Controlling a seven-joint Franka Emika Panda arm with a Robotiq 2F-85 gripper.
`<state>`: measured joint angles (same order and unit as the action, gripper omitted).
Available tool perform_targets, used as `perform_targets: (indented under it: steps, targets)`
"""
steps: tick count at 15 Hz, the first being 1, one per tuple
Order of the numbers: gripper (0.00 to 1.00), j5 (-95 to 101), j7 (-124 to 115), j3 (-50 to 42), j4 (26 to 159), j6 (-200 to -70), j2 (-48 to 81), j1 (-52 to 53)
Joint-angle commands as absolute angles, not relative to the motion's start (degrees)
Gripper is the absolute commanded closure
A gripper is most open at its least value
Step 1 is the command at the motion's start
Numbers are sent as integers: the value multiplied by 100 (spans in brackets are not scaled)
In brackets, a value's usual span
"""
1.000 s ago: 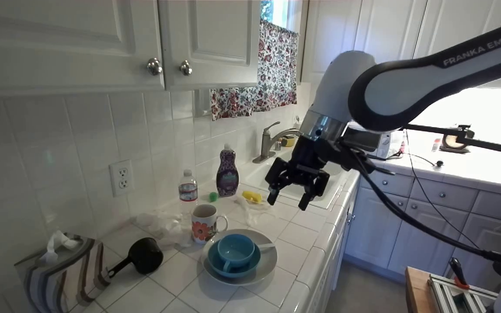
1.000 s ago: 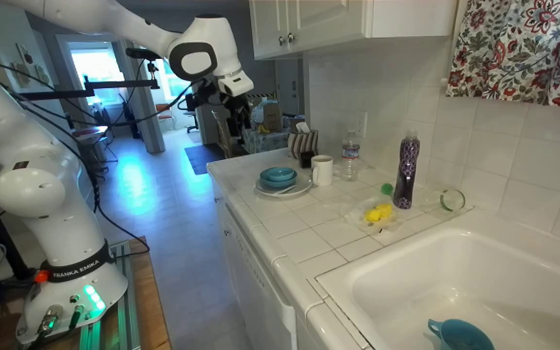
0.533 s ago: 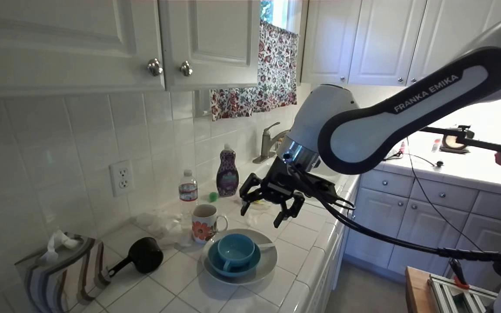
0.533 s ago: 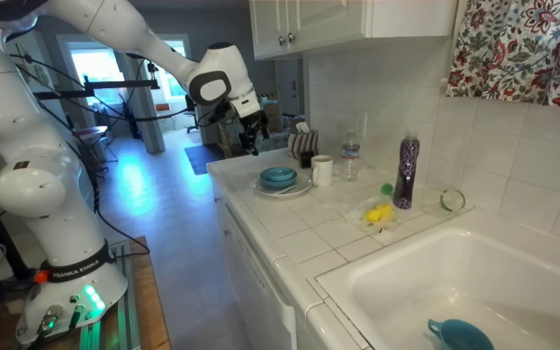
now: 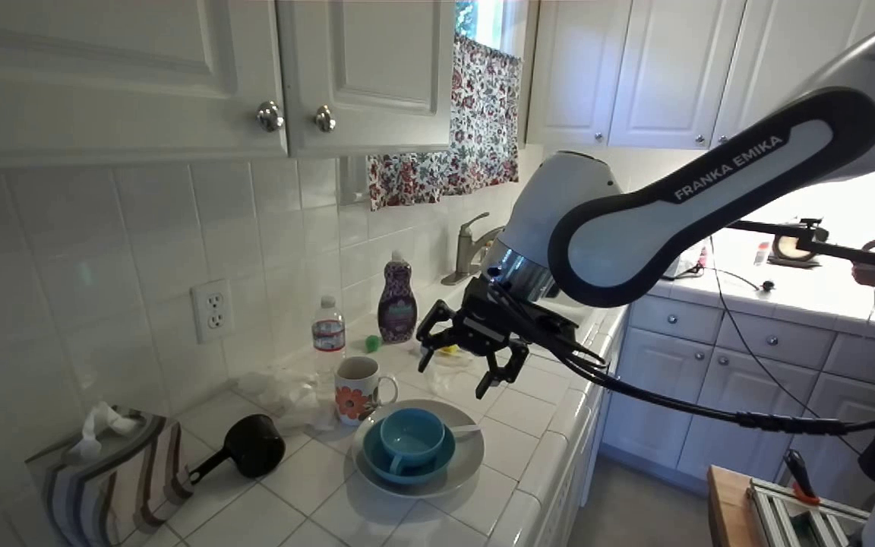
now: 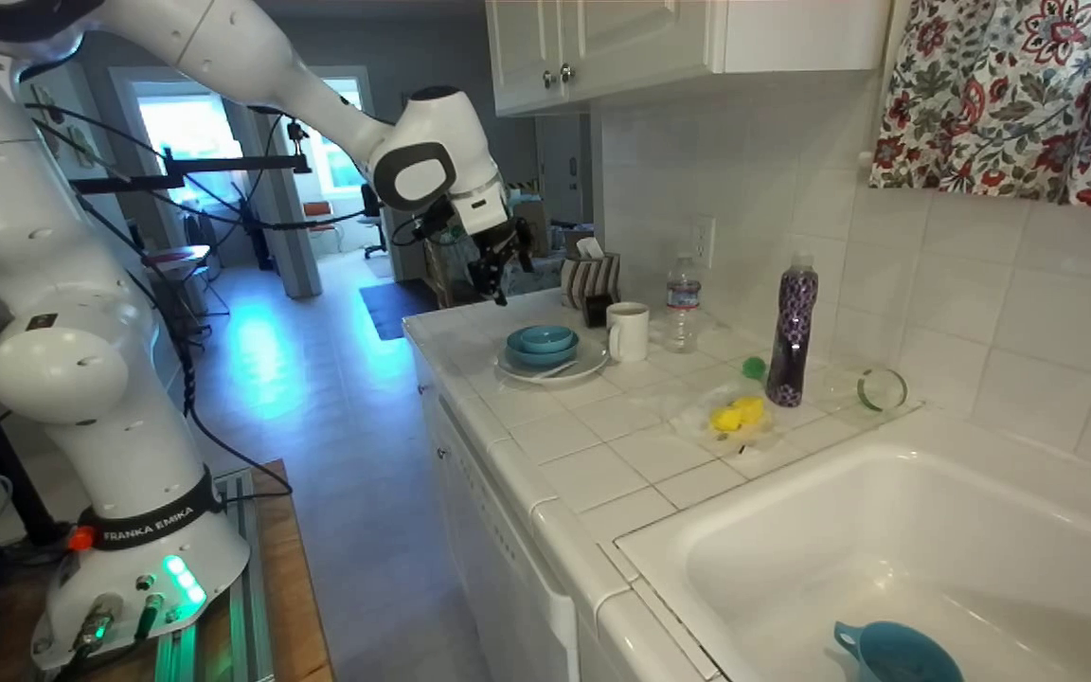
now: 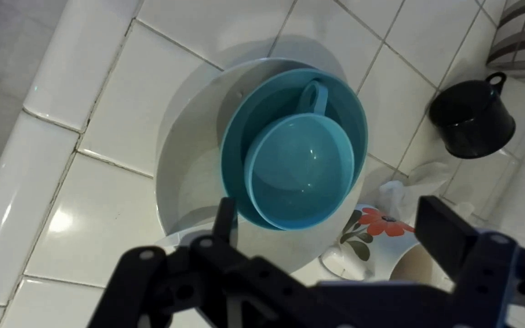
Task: Remove the blue cup from the blue bowl and put it on the counter
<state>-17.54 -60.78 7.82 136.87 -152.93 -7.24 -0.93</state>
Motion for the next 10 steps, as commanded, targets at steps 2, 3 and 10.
perform_targets:
  steps: [2, 3, 10]
  targets:
    - [0, -1466, -7129, 796, 13456, -15400, -241, 33]
    - [0, -1393, -7270, 803, 13382, -15358, -147, 83]
    - [0, -728, -7787, 691, 12543, -14839, 666, 428]
